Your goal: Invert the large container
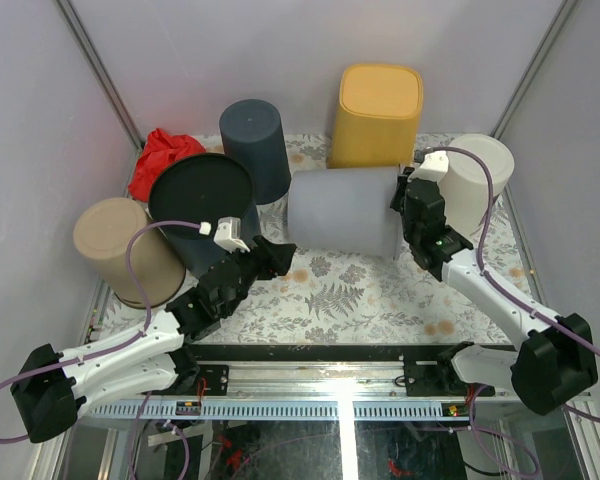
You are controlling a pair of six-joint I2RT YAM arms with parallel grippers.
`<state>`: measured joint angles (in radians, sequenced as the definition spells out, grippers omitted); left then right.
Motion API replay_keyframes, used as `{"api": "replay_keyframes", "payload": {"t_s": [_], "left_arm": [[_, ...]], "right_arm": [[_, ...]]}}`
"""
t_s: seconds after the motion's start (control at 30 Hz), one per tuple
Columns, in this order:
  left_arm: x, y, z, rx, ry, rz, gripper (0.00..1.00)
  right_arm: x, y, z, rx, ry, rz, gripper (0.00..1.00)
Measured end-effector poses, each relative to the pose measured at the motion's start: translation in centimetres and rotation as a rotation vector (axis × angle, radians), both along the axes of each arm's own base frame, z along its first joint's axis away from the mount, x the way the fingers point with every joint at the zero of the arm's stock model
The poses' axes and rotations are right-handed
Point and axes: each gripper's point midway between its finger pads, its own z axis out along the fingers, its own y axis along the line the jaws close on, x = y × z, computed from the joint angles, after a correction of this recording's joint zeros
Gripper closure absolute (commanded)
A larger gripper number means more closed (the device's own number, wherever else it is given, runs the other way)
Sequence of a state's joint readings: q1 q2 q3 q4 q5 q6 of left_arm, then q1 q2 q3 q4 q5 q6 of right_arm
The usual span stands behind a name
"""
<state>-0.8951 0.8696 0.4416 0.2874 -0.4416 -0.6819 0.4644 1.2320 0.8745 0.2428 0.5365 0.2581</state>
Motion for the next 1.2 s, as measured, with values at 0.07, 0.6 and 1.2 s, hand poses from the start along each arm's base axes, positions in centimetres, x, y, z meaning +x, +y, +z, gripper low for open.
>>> {"api": "replay_keyframes", "payload": {"t_s": [0.07,0.6,1.2], "left_arm": [[0.0,0.0,0.0,-0.001,-0.001,0.002,0.31],[-0.1,0.2,0.5,-0.014,-0.01,0.004,0.31],[-0.4,0.5,1.7,-0.054,-0.023,0.006,0.32]], "right_arm": [[-0.5,0.0,0.0,0.002,0.002,0.012,1.0],[-6.2,-0.2,-0.6,0.156,-0.052,0.12,1.0],[-10.0,-2.5,-1.8,0.389,-0.098,0.018,1.0]]}}
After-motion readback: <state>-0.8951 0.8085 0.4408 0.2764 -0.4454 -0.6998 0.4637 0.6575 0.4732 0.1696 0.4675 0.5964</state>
